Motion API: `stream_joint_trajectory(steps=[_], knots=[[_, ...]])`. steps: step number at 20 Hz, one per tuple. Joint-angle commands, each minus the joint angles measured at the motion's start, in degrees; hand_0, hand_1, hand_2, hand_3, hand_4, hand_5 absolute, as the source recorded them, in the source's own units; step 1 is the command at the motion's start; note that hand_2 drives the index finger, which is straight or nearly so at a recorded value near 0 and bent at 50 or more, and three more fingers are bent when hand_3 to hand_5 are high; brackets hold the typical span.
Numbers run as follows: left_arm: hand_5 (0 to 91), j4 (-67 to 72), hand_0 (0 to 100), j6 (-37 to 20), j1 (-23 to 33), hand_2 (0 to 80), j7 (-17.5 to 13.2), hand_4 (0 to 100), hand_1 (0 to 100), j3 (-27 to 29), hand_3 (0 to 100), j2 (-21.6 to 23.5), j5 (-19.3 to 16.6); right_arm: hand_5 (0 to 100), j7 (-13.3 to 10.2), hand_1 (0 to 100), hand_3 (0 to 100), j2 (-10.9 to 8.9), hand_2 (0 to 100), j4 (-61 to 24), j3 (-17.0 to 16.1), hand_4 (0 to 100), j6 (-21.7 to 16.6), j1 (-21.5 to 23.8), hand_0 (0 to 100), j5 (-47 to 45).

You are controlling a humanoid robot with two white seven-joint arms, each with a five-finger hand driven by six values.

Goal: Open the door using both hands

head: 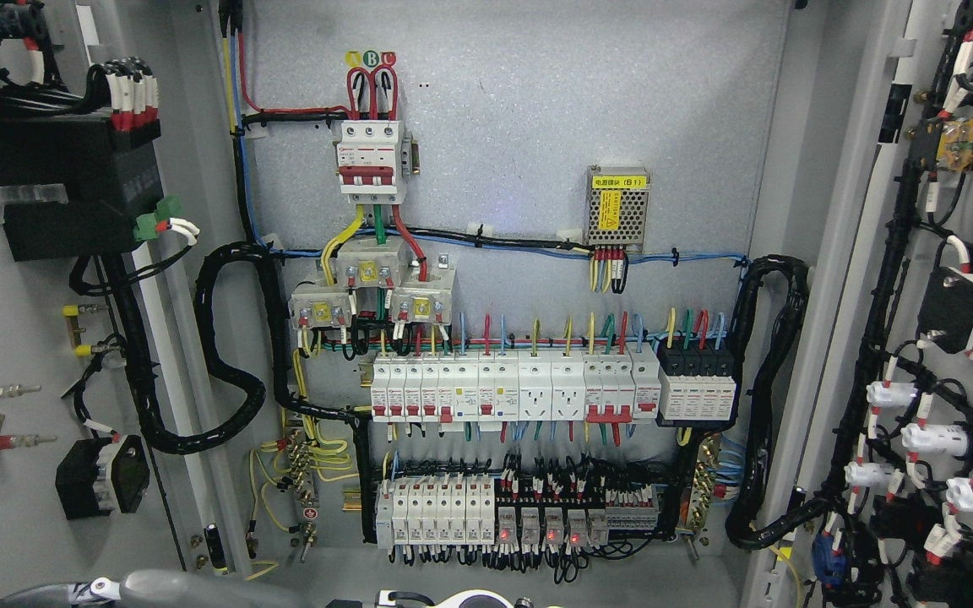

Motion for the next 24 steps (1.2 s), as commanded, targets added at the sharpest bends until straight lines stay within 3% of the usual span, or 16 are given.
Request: stream_joint_trajectory(steps=[1,5,8,18,20,24], knots=[[0.0,-0.26,30,-0.11,0.0,2.7,-0.02,4,0,-0.1,3,1.32,-0.03,0,-0.12,0,0,0.0,0,0.92,2.58,0,0.1,-1.44,22,-0.89],[0.0,-0.35,30,-0.11,0.0,2.7,-0.02,4,0,-0.1,3,1.32,-0.03,0,-0.29,0,0,0.0,0,1.01,2.76,0,0.1,-2.32,22,-0.89],[0.0,-0.35,30,-0.11,0.0,2.8,-0.02,4,0,-0.1,3,1.32,-0.03,0,-1.79,0,0,0.0,0,1.01,3.02,0,0.1,-2.49,22,-0.98],[0.0,-0.35,30,-0.11,0.0,2.6,0.07,4,0,-0.02,3,1.32,-0.03,0,-1.7,0,0,0.0,0,0.93,4.34,0,-0.34,-5.13,22,-3.18],[0.0,-0.35,30,-0.2,0.0,2.6,0.07,4,0,-0.02,3,1.32,-0.03,0,-1.96,0,0,0.0,0,1.36,3.38,0,-0.43,-4.87,22,-2.56],[0.0,-0.35,30,-0.2,0.0,2.7,0.07,4,0,-0.1,3,1.32,-0.03,0,-1.88,0,0,0.0,0,0.66,-3.55,0,0.01,-2.85,22,-1.42]])
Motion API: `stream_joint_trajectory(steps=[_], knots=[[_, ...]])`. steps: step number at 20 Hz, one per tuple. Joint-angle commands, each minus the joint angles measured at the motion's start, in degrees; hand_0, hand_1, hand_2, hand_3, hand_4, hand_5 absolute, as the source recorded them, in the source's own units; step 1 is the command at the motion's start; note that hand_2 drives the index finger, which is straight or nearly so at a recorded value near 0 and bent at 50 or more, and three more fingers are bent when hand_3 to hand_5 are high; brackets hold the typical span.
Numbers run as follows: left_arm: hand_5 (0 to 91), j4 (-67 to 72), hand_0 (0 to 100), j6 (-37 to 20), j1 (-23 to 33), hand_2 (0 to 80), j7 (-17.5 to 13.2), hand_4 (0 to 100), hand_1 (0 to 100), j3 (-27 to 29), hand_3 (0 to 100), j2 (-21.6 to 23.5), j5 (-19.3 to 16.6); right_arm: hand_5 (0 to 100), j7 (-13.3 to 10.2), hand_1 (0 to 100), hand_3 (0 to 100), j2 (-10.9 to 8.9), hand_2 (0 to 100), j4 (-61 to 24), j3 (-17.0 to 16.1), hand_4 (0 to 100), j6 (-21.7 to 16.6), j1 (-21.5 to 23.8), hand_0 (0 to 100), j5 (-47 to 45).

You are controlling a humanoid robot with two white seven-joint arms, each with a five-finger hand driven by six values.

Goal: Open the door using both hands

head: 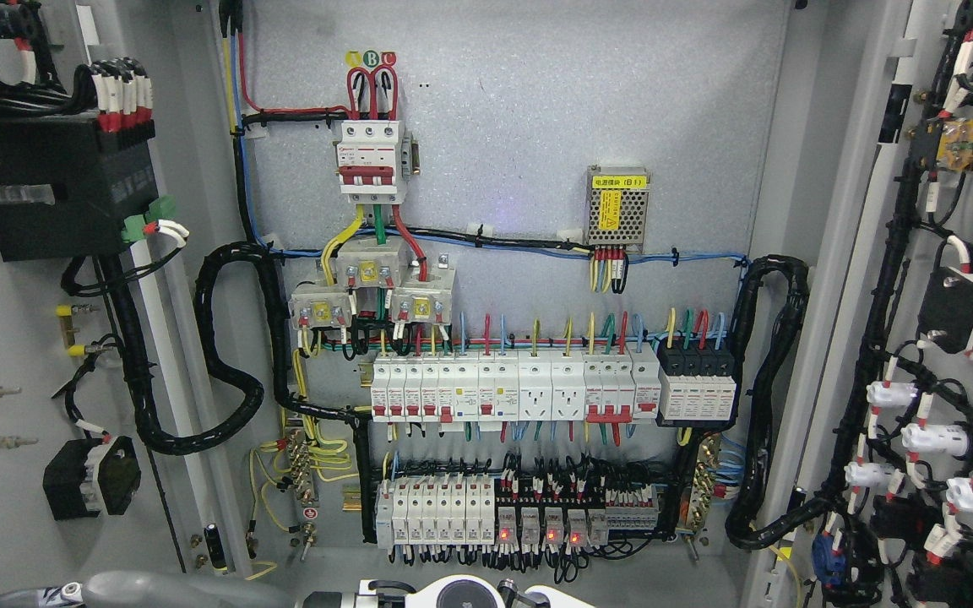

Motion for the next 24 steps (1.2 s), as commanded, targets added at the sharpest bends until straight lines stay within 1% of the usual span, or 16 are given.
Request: stream_joint_trajectory(steps=[1,3,4,5,6,8,10,12,14,15,18,20,21,22,23,24], knots=[[0.0,-0.35,30,-0.01,0.0,2.7,0.19,4,0,0.04,3,1.55,-0.01,0,-0.05,0,0,-0.01,0,-0.51,-7.48,0,0.23,1.65,22,0.86],[0.0,-0.35,30,-0.01,0.0,2.7,0.19,4,0,0.04,3,1.55,-0.01,0,0.04,0,0,-0.09,0,-2.52,-10.65,0,0.31,3.58,22,0.95],[0.0,-0.35,30,-0.01,0.0,2.7,0.19,4,0,0.04,3,1.55,-0.01,0,0.04,0,0,-0.53,0,-4.27,-11.45,0,0.31,4.64,22,0.95],[0.0,-0.35,30,-0.01,0.0,2.7,0.19,4,0,0.04,3,1.55,-0.01,0,0.04,0,0,-1.4,0,-6.2,-11.81,0,0.31,5.43,22,0.95],[0.0,-0.26,30,-0.01,0.0,2.7,0.19,4,0,0.04,3,1.55,-0.01,0,0.04,0,0,-2.72,0,-7.53,-11.9,0,0.23,5.96,22,0.95],[0.0,-0.26,30,-0.01,0.09,2.7,0.19,4,0,0.13,3,1.55,0.08,0,-0.04,0,0,-4.3,0,-9.29,-12.77,0,-0.39,7.27,22,1.04],[0.0,-0.35,30,-0.01,0.09,2.7,0.19,4,0,0.04,3,1.55,0.08,0,-0.05,0,0,-4.75,0,-11.31,-15.22,0,-0.3,10.6,22,1.13],[0.0,-0.52,30,-0.01,0.09,2.7,0.19,4,0,0.04,3,1.55,0.08,0,-0.13,0,0,-4.4,0,-12.63,-16.64,0,-0.3,14.29,22,4.09],[0.0,-2.09,30,-0.18,0.26,2.7,0.19,4,0,-0.05,3,1.64,0.08,0,-0.13,0,0,-3.61,0,-14.04,-17.0,0,-0.39,19.65,22,10.5],[0.0,-5.59,30,-0.36,0.96,2.7,0.1,4,0,-0.05,3,1.9,0.08,0,-0.05,0,0,-3.0,0,-15.0,-17.0,0,-0.48,22.46,22,13.32],[0.0,-19.46,30,-0.36,5.0,2.7,0.1,4,0,-0.05,3,3.39,0.08,0,-0.13,0,0,-2.12,0,-17.55,-18.4,0,-3.45,28.1,22,18.51],[0.0,-27.38,30,-0.62,6.58,2.7,-0.07,4,0,-0.05,3,4.36,0.08,0,-0.22,0,0,-1.77,0,-17.82,-20.85,0,-5.91,31.17,22,23.52],[0.0,-31.07,30,-0.71,7.11,2.7,-0.94,4,0,-0.14,3,4.63,-0.01,0,-0.22,0,0,-1.85,0,-17.74,-22.52,0,-7.67,33.1,22,25.54],[0.0,-34.33,30,-0.71,7.64,2.7,-2.78,4,0,-0.14,3,4.89,-0.01,0,-0.22,0,0,-1.94,0,-17.56,-23.84,0,-9.25,35.21,22,26.61],[0.0,-38.36,30,-0.71,8.69,2.7,-5.84,4,0,-0.14,3,5.33,-0.09,0,-0.4,0,0,-2.11,0,-17.65,-24.55,0,-10.4,37.06,22,26.7],[0.0,-42.67,30,-0.71,10.18,2.7,-10.22,4,0,-0.14,3,5.77,-0.01,0,-0.66,0,0,-2.38,0,-17.91,-25.42,0,-11.54,39.17,22,26.88]])
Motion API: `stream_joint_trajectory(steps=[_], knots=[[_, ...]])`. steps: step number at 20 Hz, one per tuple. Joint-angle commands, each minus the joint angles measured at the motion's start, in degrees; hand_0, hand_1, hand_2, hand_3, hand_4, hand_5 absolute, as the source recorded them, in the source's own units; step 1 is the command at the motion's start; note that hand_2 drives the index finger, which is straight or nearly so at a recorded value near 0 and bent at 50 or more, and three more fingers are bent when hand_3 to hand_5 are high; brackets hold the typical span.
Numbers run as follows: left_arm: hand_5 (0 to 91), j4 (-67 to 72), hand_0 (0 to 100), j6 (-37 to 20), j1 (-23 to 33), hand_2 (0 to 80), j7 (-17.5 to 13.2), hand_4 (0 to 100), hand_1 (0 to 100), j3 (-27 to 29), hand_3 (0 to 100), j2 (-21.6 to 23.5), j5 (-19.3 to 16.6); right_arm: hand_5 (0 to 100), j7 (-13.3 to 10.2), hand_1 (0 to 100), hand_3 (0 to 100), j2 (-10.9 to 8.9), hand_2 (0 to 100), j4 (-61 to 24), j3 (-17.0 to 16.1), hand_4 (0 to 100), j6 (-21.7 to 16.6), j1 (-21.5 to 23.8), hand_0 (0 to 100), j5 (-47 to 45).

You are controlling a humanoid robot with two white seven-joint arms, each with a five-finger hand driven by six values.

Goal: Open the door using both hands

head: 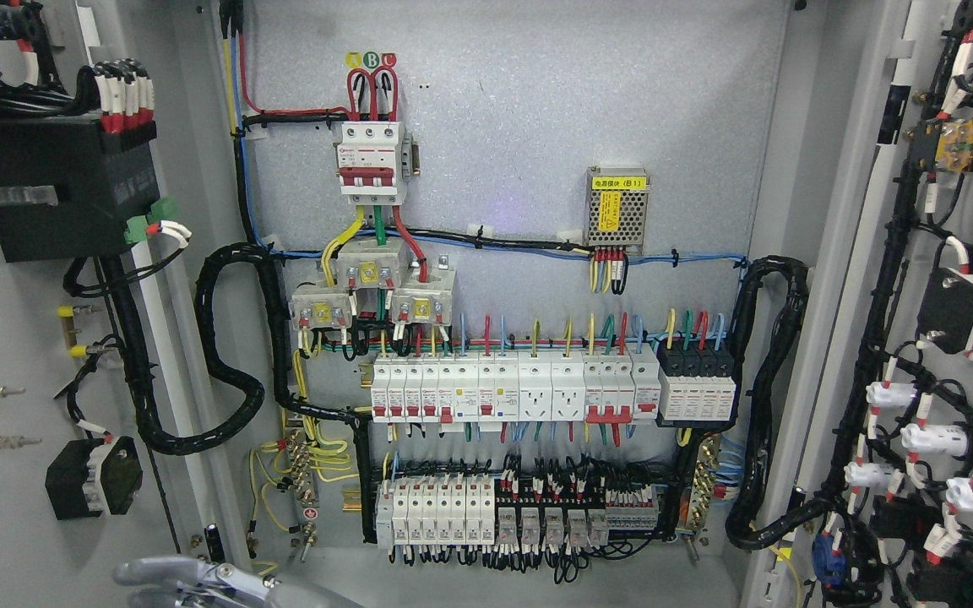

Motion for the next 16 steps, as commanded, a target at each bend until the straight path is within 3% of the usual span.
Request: stream_joint_trajectory(steps=[1,3,4,7,11,13,16], knots=[[0.0,-30.85,30,-0.03,6.24,2.7,-10.56,4,0,-0.1,3,3.9,-0.03,0,-0.79,0,0,-0.84,0,-5.23,-10.08,0,-4.07,12.14,22,7.61],[0.0,-38.67,30,-0.03,9.4,2.7,-19.7,4,0,-0.1,3,4.42,-0.03,0,-1.41,0,0,-0.84,0,-5.32,-13.07,0,-6.87,16.18,22,11.81],[0.0,-41.93,30,-0.03,10.54,2.7,-21.31,4,0,-0.02,3,4.51,-0.03,0,-1.76,0,0,-0.93,0,-5.23,-14.13,0,-9.15,18.2,22,14.36],[0.0,-51.07,30,-0.47,13.36,2.7,-21.5,4,0,-0.1,3,5.48,0.14,0,-1.76,0,0,-2.06,0,-4.88,-16.68,0,-14.43,24.97,22,17.98],[0.0,-68.62,30,-1.09,18.54,2.7,-21.5,4,0,-2.29,3,6.8,0.23,0,-3.42,0,0,-9.44,0,-4.97,-22.12,0,-20.32,33.15,22,18.43],[0.0,-74.98,30,-1.09,19.26,2.7,-21.5,4,0,-5.54,3,10.03,0.15,0,-4.4,0,0,-11.56,0,-4.88,-25.2,0,-23.13,35.96,22,18.43],[0.0,-79.74,30,-1.61,19.26,2.7,-21.5,4,0,-6.17,3,12.77,0.41,0,-4.58,0,0,-12.09,0,-4.88,-30.03,0,-26.22,40.79,22,18.43]])
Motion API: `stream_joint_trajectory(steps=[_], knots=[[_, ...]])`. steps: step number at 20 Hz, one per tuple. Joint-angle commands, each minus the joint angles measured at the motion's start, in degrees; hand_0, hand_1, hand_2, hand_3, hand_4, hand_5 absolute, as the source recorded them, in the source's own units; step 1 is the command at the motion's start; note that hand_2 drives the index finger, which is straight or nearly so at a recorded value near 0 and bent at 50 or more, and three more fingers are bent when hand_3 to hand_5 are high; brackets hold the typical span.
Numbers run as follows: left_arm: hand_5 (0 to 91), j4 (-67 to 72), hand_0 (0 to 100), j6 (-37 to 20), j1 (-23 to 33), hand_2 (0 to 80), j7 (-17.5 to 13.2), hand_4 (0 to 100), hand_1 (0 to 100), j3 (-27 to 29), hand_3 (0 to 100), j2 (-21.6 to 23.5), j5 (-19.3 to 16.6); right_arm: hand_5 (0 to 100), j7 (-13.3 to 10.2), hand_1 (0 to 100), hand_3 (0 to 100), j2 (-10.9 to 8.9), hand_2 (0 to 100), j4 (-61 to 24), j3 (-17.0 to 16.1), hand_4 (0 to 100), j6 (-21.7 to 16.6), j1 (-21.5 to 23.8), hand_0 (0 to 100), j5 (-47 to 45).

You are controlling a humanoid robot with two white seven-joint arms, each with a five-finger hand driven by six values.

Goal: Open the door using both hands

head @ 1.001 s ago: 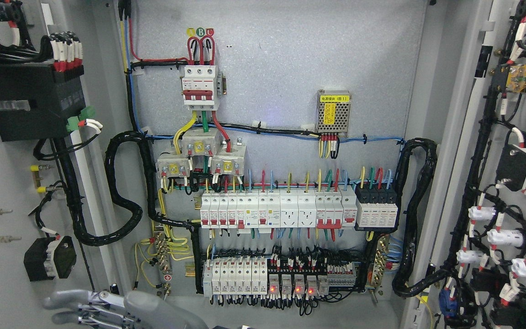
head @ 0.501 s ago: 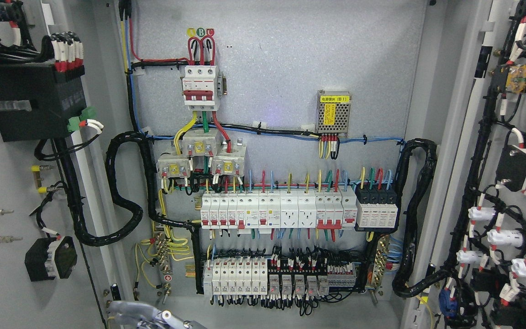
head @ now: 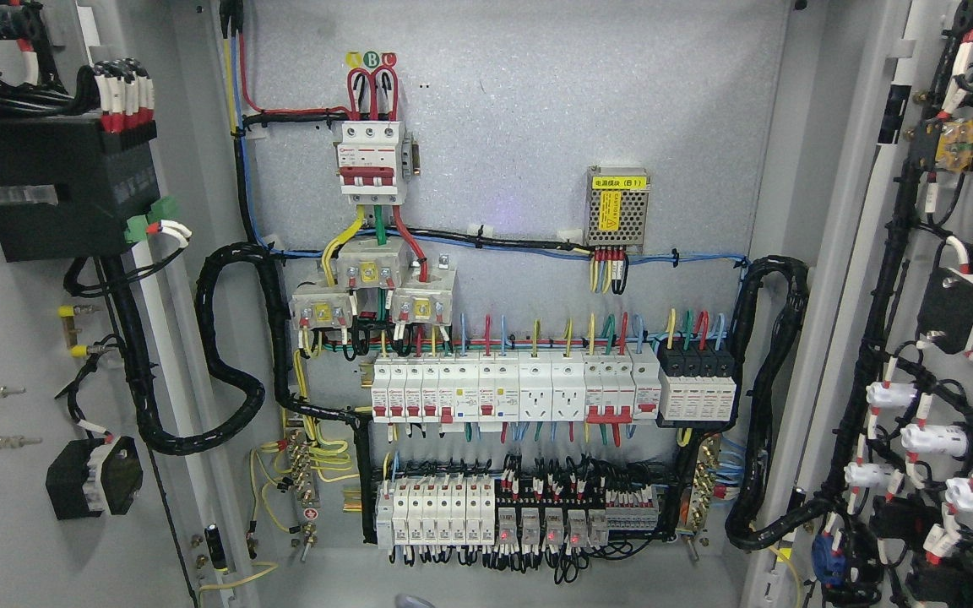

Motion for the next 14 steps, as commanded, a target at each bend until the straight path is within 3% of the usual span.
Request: stream_joint_trajectory(steps=[1,4,6,9,14], knots=[[0.0,-32.91,30,-1.39,3.01,2.7,-0.15,4,0,-3.81,3,7.02,0.23,0,-0.49,0,0,-6.55,0,-0.89,-14.4,0,-3.09,11.48,22,1.64],[0.0,-36.78,30,-5.96,3.01,2.7,-0.41,4,0,-3.81,3,9.92,0.32,0,-1.02,0,0,-6.99,0,-0.28,-15.02,0,-3.18,16.31,22,1.73],[0.0,-39.59,30,-6.76,2.92,2.7,-0.5,4,0,-3.11,3,10.54,0.32,0,-3.38,0,0,-9.17,0,-0.01,-16.94,0,-3.44,19.21,22,1.73],[0.0,-43.11,30,-6.94,2.84,2.7,-0.59,4,0,-0.48,3,10.36,0.93,0,-4.27,0,0,-9.98,0,2.09,-18.53,0,-7.55,21.07,22,1.73],[0.0,-47.77,30,-8.51,2.39,2.7,-0.59,4,0,2.95,3,10.27,7.51,0,-4.19,0,0,-9.98,0,7.98,-19.76,0,-10.64,22.04,22,1.73]])
